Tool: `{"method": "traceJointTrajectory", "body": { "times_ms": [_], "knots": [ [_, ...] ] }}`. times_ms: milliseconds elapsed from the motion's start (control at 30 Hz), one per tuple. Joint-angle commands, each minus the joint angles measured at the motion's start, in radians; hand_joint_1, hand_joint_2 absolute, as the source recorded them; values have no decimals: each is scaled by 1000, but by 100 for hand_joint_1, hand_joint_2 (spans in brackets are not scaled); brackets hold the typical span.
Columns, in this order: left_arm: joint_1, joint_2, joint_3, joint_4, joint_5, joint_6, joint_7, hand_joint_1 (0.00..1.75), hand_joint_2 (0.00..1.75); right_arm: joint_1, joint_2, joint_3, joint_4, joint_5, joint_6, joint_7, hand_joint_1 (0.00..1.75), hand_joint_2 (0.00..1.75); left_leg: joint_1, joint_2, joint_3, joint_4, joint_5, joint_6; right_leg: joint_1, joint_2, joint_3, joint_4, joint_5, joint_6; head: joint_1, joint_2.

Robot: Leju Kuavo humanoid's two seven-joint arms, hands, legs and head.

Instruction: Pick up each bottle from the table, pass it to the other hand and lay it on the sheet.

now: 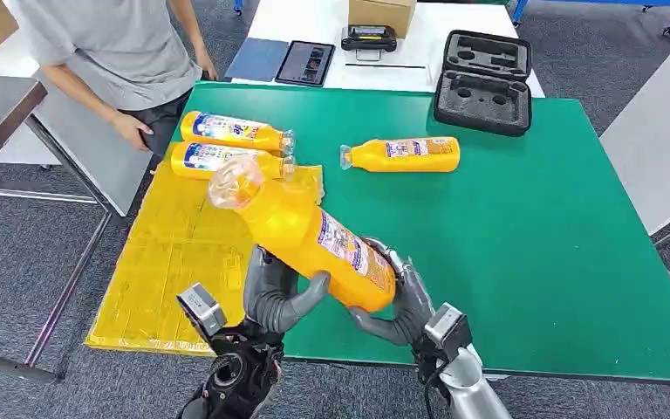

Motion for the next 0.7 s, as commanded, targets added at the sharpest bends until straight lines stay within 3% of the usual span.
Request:
{"method": "traceJointTrajectory", "body": {
  "times_ms": [33,300,467,500,533,600,700],
  "knots": [
    [-76,88,-88,9,-49,100,3,175,175,21,2,-83,27,14,-26,5,0,175,1,-2,5,-1,-1,-2,1,-1,5,-1,-2,-2,0,0],
    [-179,192,-187,82,-83,249,3,175,175,45,15,-115,41,35,-87,5,0,175,1,-1,7,-2,-1,-2,2,-1,7,-2,-2,-3,0,0],
    [-184,198,-190,92,-84,259,3,175,175,44,15,-116,44,38,-94,5,0,175,2,-1,8,-2,-2,-3,2,-1,8,-2,-2,-3,0,0],
    [-217,248,-243,101,-129,330,3,175,175,69,10,-126,27,29,-115,5,0,175,2,-1,9,-2,-2,-3,2,-1,9,-2,-2,-4,0,0],
    [-275,271,-316,185,-177,441,3,175,175,73,11,-141,28,18,-123,5,0,175,1,-1,5,-1,-1,-2,1,-1,5,-2,-1,-2,0,0],
    [-340,241,-296,448,-313,562,3,175,175,86,11,-171,22,16,-132,5,0,175,1,-4,8,-2,-1,-2,1,-3,8,-2,-2,-3,0,0],
    [-367,240,-282,524,-386,608,3,175,175,99,4,-186,10,8,-128,5,0,175,1,-4,10,-4,0,-2,1,-3,10,-4,-1,-2,0,0]
  ]
}}
